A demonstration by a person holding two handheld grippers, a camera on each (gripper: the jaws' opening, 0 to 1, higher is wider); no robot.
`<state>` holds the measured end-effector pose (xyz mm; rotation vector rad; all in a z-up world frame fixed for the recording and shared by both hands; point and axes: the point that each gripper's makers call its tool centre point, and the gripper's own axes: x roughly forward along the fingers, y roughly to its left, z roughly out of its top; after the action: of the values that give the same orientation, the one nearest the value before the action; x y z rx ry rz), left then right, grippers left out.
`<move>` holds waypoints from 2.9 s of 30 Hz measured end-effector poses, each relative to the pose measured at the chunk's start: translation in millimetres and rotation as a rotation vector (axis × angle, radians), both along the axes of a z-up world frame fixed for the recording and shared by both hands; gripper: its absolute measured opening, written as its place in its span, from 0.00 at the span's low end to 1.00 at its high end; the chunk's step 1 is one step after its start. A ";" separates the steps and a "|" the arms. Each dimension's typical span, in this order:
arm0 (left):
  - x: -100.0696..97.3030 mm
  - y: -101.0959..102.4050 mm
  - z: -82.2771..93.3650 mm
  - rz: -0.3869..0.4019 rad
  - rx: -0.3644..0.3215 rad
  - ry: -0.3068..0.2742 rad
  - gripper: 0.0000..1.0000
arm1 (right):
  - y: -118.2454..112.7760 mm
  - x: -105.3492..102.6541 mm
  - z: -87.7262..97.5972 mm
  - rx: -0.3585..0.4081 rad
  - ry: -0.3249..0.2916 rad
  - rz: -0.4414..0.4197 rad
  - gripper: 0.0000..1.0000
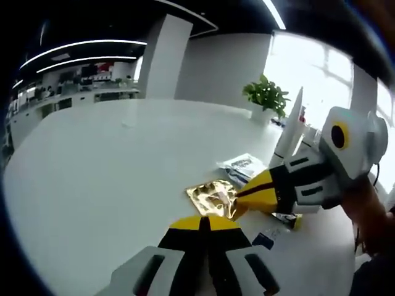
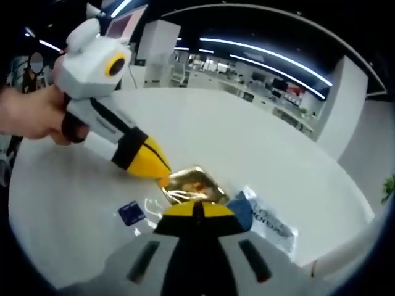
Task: Arrange the skincare products in the storage area until every visible bottle or jar stands upright without overlapping.
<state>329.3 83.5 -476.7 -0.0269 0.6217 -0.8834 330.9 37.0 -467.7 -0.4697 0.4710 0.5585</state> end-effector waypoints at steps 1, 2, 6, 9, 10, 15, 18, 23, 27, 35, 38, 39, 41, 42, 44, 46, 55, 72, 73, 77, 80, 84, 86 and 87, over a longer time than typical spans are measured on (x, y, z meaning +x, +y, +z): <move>-0.6 -1.0 -0.2 -0.003 0.002 -0.001 0.00 | 0.1 0.2 0.0 -0.001 0.000 0.000 0.01; -0.8 -1.8 -1.0 -0.004 0.005 -0.001 0.00 | 0.3 0.3 0.0 -0.001 -0.001 0.001 0.01; -2.7 -3.6 -3.0 -0.004 0.005 -0.002 0.00 | -0.6 1.9 -0.2 -0.007 -0.001 0.002 0.01; -4.0 -5.0 -4.1 -0.007 0.006 -0.005 0.00 | -1.6 2.8 -0.7 -0.013 -0.001 0.003 0.01; -3.8 -6.0 -4.7 -0.007 0.007 -0.007 0.00 | -1.4 2.4 -0.7 -0.013 -0.001 0.005 0.01; -4.8 -7.0 -4.6 -0.008 0.009 -0.007 0.00 | -2.6 2.1 0.4 -0.016 -0.005 0.003 0.01; -6.6 -7.9 -4.2 -0.008 0.005 -0.002 0.00 | -4.8 2.4 1.9 -0.017 -0.010 -0.003 0.02; -8.6 -5.5 4.5 -0.002 -0.014 -0.011 0.00 | -7.9 0.1 7.7 -0.008 -0.030 -0.015 0.03; -11.9 -2.3 8.5 0.003 -0.029 -0.013 0.00 | -7.9 -4.0 12.3 -0.008 -0.049 -0.015 0.03; -21.1 4.3 20.1 0.001 -0.059 -0.025 0.00 | -7.6 -15.3 12.1 0.049 -0.064 -0.025 0.01; -22.3 6.3 23.4 0.003 -0.075 -0.023 0.00 | -7.3 -18.2 10.3 0.054 -0.063 -0.025 0.01; -22.6 6.7 24.1 0.004 -0.076 -0.026 0.01 | -6.6 -19.1 10.9 0.058 -0.064 -0.023 0.02; -23.6 6.8 26.0 0.001 -0.081 -0.033 0.01 | -4.4 -22.0 13.1 0.077 -0.067 -0.018 0.03; -24.3 6.7 27.0 -0.001 -0.083 -0.037 0.01 | -2.5 -23.6 14.6 0.088 -0.067 -0.017 0.05; -25.6 6.4 28.5 -0.003 -0.087 -0.039 0.02 | -1.2 -24.4 15.9 0.095 -0.074 -0.021 0.10; -26.9 6.6 31.0 -0.006 -0.097 -0.042 0.03 | -0.2 -25.8 16.6 0.094 -0.081 -0.019 0.14; -34.3 10.3 36.6 -0.010 -0.138 -0.047 0.18 | 7.0 -38.5 21.4 0.078 -0.105 0.009 0.30; -49.9 28.5 50.3 0.004 -0.144 -0.058 0.44 | 15.5 -54.8 33.4 0.129 -0.131 0.030 0.49; -50.5 30.7 50.0 0.014 -0.143 -0.048 0.47 | 14.4 -55.8 34.3 0.132 -0.136 0.024 0.52; -57.3 36.5 54.1 0.019 -0.170 -0.042 0.51 | 11.0 -62.7 34.4 0.162 -0.130 0.012 0.60; -63.8 41.4 56.5 0.023 -0.188 -0.043 0.53 | 8.7 -69.1 30.6 0.169 -0.117 0.014 0.63; -72.0 47.4 58.6 0.020 -0.200 -0.051 0.53 | 7.6 -78.3 27.7 0.161 -0.109 0.019 0.70; -76.0 49.9 58.9 0.014 -0.206 -0.054 0.54 | 7.6 -82.5 28.1 0.165 -0.114 0.019 0.75; -77.6 51.2 58.5 0.012 -0.206 -0.055 0.54 | 7.1 -83.6 27.7 0.168 -0.113 0.015 0.78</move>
<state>251.7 134.7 -418.2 -0.1911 0.4776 -0.9307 247.3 44.1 -440.0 -0.3425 0.3101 0.5773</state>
